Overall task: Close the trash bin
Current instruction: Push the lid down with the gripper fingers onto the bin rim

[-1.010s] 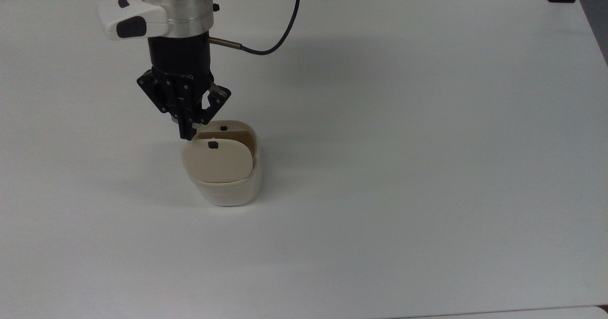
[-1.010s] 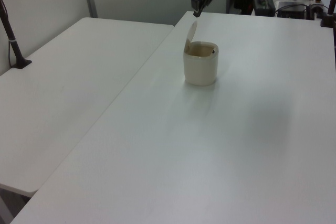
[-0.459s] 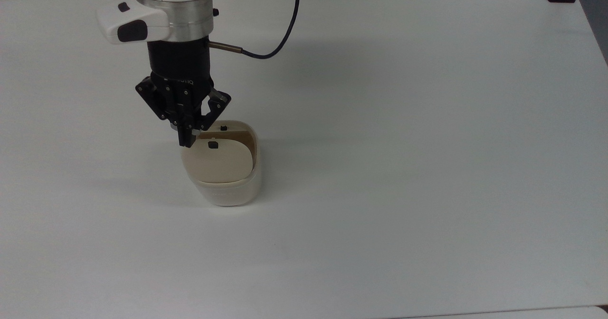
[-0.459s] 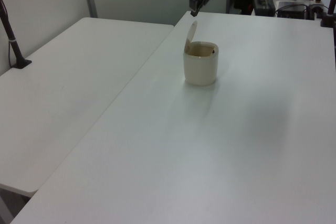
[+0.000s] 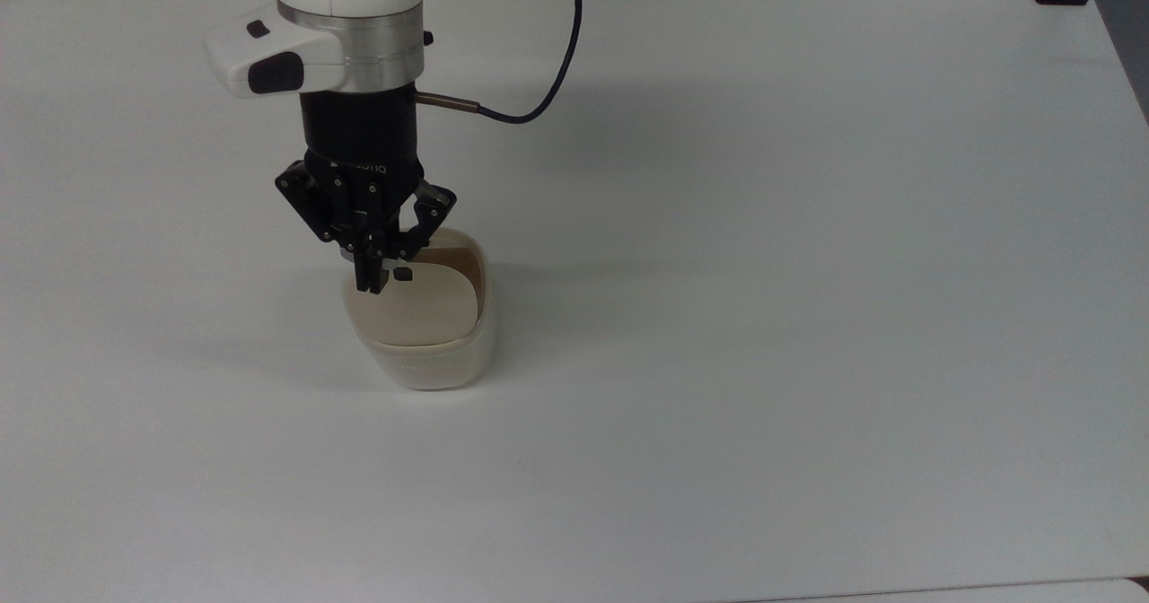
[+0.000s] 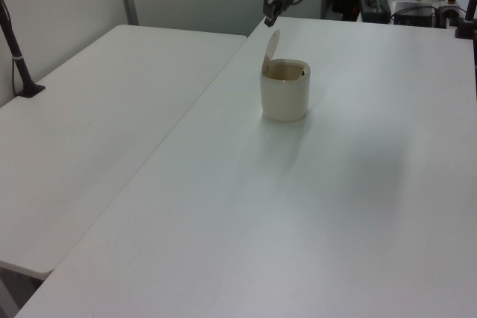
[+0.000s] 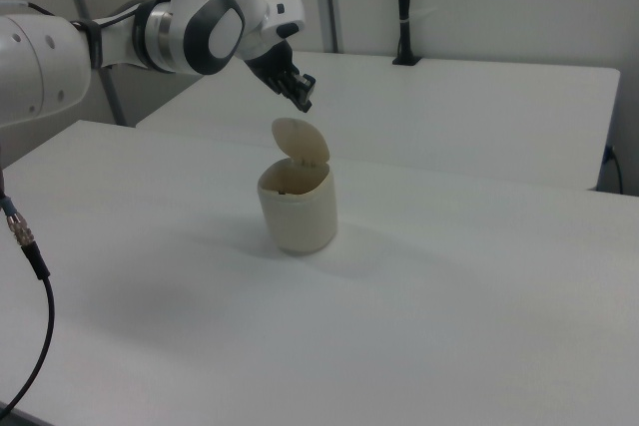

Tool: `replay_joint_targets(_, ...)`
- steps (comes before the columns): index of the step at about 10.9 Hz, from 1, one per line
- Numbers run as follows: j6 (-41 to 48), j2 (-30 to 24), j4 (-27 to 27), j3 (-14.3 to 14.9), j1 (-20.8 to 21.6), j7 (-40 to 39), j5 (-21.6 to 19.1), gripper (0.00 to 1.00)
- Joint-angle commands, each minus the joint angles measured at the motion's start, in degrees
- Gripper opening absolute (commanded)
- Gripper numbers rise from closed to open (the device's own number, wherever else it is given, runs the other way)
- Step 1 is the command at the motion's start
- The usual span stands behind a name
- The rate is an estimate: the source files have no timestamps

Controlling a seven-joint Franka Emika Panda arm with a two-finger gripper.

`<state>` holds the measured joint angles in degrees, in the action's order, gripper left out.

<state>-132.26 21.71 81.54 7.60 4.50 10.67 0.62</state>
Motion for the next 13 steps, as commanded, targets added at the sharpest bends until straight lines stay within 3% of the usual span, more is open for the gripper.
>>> replay_joint_targets(1,-0.98,0.79,0.37,0.31,1.83,-0.39,1.05,0.1)
replay_joint_targets(5,-0.02,0.71,0.72,0.31,2.1,-0.73,2.1,0.1)
replay_joint_targets(13,14.49,0.79,3.0,0.23,2.27,-3.72,1.4,0.09)
